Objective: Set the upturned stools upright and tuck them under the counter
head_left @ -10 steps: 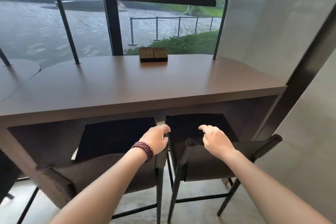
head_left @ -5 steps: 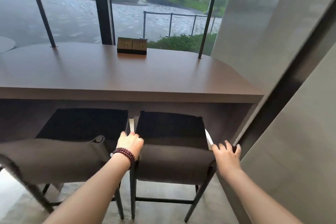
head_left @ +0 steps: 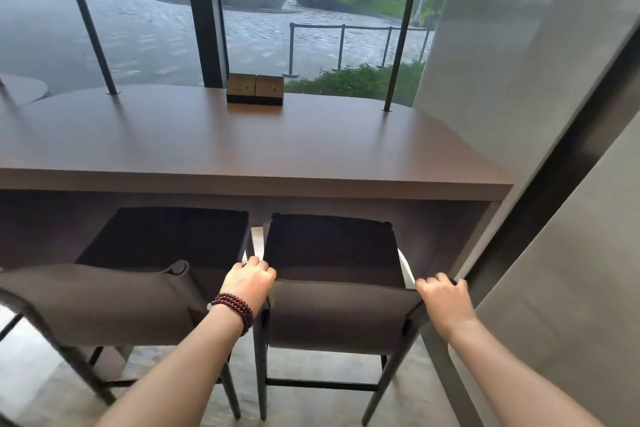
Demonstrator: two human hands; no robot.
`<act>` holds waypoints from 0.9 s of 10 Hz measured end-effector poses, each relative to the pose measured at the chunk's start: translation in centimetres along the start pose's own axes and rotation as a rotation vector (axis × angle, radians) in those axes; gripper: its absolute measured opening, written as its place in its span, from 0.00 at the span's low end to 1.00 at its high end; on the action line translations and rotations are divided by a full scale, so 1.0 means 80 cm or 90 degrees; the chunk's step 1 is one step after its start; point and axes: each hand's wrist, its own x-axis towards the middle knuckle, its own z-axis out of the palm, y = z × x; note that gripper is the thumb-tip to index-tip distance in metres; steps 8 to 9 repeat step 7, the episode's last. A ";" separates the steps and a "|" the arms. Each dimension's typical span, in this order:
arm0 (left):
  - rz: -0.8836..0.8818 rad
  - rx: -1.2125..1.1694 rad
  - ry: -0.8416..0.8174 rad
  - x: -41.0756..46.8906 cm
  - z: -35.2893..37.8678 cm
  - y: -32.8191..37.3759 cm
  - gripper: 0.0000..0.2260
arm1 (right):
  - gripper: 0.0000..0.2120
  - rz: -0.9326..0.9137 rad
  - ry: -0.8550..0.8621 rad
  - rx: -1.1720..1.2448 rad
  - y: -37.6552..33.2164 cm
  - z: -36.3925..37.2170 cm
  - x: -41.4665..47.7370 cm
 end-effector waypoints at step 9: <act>-0.181 -0.606 0.206 -0.103 -0.034 0.020 0.22 | 0.24 -0.020 0.034 0.153 -0.029 -0.044 -0.022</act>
